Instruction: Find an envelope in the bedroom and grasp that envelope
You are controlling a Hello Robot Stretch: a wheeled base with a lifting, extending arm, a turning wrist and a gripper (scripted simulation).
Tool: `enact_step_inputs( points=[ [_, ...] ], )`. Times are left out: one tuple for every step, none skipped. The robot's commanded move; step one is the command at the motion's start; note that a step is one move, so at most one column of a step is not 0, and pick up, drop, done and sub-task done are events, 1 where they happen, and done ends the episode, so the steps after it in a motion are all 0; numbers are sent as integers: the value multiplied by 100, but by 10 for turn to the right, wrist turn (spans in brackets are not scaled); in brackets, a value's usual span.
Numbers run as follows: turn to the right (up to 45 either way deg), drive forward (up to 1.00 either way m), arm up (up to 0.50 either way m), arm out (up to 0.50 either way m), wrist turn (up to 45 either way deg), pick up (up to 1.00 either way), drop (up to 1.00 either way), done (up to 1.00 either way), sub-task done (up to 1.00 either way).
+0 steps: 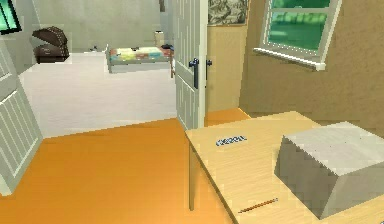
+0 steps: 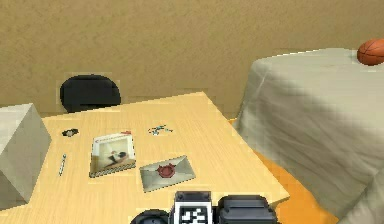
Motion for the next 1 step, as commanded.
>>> enact_step_inputs(
  points=[
    [0,0,0,26,0,0,0,0,0]
  ],
)
